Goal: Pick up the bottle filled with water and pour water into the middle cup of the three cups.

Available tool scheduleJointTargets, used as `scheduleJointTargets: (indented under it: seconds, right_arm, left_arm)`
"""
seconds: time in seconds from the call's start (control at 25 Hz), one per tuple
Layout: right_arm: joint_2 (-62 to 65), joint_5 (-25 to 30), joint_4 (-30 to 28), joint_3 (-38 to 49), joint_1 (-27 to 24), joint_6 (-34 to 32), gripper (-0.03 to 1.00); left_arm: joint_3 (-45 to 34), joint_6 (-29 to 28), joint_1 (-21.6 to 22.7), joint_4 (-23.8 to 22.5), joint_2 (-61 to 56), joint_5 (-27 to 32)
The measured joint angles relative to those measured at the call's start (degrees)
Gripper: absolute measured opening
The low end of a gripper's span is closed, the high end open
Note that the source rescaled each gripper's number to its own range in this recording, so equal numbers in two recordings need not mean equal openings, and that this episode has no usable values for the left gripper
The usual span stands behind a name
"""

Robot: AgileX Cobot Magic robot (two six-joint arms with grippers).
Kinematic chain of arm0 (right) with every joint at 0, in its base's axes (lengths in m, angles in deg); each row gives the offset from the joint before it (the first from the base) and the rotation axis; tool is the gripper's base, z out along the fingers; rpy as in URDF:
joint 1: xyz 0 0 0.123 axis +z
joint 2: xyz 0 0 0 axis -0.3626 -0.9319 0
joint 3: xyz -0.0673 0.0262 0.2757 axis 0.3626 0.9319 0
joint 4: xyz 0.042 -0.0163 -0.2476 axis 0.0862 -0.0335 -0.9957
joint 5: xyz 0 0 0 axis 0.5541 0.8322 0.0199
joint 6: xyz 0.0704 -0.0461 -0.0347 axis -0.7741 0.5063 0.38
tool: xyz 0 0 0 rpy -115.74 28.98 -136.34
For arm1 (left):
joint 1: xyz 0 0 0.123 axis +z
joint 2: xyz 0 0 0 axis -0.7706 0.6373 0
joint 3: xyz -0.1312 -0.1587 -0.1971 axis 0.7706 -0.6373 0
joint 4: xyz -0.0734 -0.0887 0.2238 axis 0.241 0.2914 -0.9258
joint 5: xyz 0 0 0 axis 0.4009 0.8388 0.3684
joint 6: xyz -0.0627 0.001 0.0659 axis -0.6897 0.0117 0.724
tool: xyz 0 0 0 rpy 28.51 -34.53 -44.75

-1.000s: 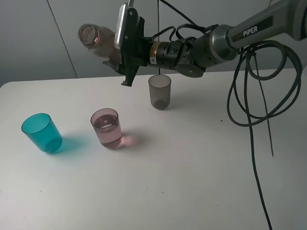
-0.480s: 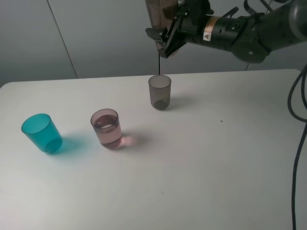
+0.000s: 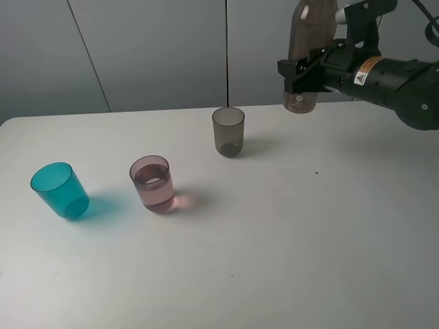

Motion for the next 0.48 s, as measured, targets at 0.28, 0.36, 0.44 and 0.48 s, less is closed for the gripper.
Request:
scheduleJointTargets:
  seconds: [0.28,0.36,0.44,0.48]
  right_arm:
    - [-7.51,-5.21,4.31,1.58,-0.11,-1.06,0.05]
    - [-10.72,-9.25,4.53,1.58,-0.11,-1.06,0.05]
    - [-13.98,-13.11,5.13,1.58,-0.11,-1.07,0.05]
    - [-15.11,-14.28,5.58,1.58,-0.11,-0.19,0.05]
  left_arm:
    - [0.0,0.0,0.0,0.0,0.0,0.0]
    - [0.0,0.0,0.0,0.0,0.0,0.0]
    - [0.0,0.0,0.0,0.0,0.0,0.0]
    - [0.0,0.0,0.0,0.0,0.0,0.0]
